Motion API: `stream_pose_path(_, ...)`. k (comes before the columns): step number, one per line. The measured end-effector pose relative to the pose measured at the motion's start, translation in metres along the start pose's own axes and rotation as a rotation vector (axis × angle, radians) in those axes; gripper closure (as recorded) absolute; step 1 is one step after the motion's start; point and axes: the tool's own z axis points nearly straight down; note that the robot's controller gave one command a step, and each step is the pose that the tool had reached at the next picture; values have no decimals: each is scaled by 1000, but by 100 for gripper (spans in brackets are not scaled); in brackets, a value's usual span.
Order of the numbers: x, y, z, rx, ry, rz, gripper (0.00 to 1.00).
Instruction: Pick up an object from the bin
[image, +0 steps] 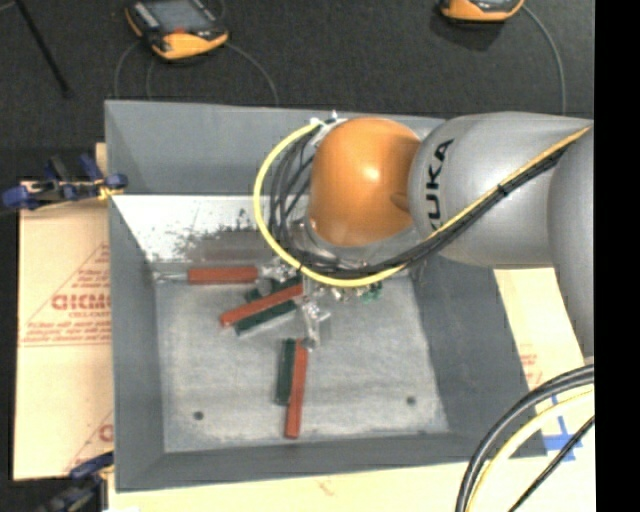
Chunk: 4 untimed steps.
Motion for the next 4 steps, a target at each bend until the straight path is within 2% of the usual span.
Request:
stream_pose_path(1,30,10,48,-2,0,-338,0)
stream_pose_path(2,-31,-36,74,-15,9,-262,100)
stream_pose_path(4,-30,-36,71,-15,11,-261,100)
